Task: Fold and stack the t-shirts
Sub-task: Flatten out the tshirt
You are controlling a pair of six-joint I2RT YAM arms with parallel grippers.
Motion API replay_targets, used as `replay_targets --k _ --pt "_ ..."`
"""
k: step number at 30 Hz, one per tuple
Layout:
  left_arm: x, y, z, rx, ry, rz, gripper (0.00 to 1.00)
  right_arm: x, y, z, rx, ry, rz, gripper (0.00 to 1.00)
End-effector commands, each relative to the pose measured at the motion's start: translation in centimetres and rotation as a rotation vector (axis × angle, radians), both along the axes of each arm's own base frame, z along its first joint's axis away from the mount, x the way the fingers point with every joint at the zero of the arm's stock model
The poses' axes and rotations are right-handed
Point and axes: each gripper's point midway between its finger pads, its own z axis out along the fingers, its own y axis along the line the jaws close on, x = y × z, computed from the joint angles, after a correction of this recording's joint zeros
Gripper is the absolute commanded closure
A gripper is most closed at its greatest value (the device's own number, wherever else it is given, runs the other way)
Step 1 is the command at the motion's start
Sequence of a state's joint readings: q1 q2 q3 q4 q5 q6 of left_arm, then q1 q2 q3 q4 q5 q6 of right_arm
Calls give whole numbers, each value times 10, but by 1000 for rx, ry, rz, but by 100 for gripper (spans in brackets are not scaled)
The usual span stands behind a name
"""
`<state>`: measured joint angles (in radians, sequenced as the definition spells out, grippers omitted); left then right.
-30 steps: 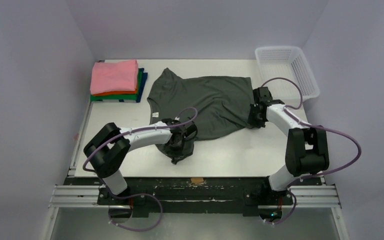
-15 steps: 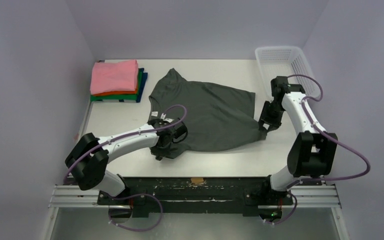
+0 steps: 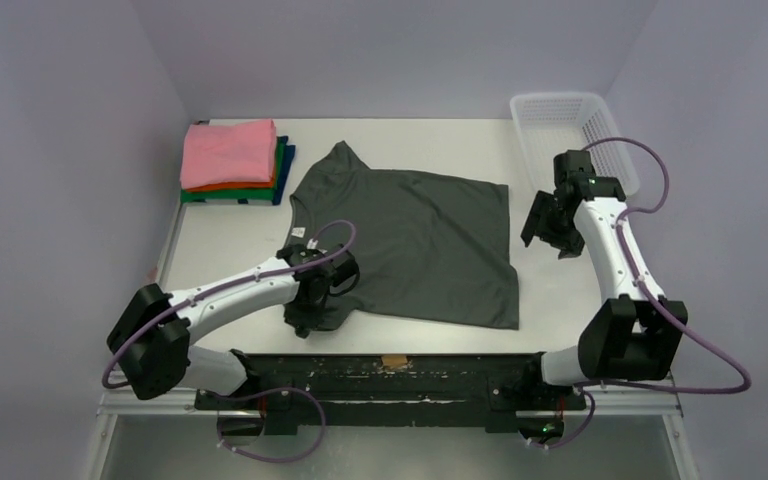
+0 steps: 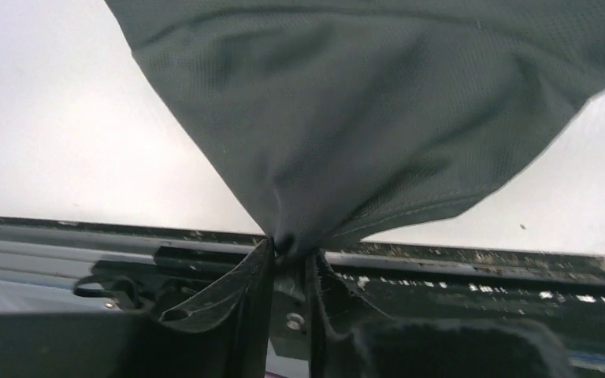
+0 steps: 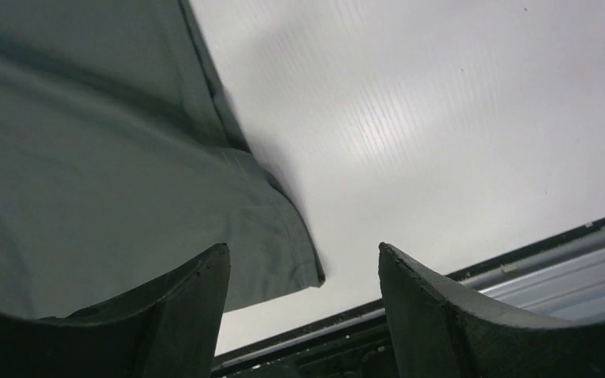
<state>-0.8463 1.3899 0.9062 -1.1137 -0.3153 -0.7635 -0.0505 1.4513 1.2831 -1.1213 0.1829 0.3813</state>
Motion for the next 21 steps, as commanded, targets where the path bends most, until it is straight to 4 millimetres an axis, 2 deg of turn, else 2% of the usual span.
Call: replay_targets --k 1,3,5,6,7,8,10,12,13,15,17,21 --pt "-28 -13 7 -160 101 -75 66 33 19 16 85 -226 65 33" --pt "-31 -24 21 -264 88 -110 41 47 29 20 114 -287 97 25" --pt "-19 -35 48 -369 28 -95 3 62 44 24 112 -325 152 24" --pt "-9 -42 62 -430 -17 -99 0 70 54 25 106 -338 185 23" --pt "5 -47 74 -477 -77 -96 0 78 65 23 99 -345 215 15" --pt "24 -48 85 -516 -143 -67 0 88 76 24 91 -355 249 11" --pt "56 -50 95 -556 -231 -25 0 104 93 15 86 -352 291 10" --pt "96 -47 101 -566 -289 54 0 121 103 -4 108 -332 297 10" --pt "113 -46 96 -555 -292 81 0 130 106 -7 118 -342 302 10" --pt "149 -45 85 -534 -287 131 0 147 110 -24 116 -312 311 10" --pt "182 -54 70 -560 -242 151 0 165 110 -38 97 -292 317 10" --pt "243 -71 54 -649 -228 174 0 198 116 -62 92 -270 329 10"
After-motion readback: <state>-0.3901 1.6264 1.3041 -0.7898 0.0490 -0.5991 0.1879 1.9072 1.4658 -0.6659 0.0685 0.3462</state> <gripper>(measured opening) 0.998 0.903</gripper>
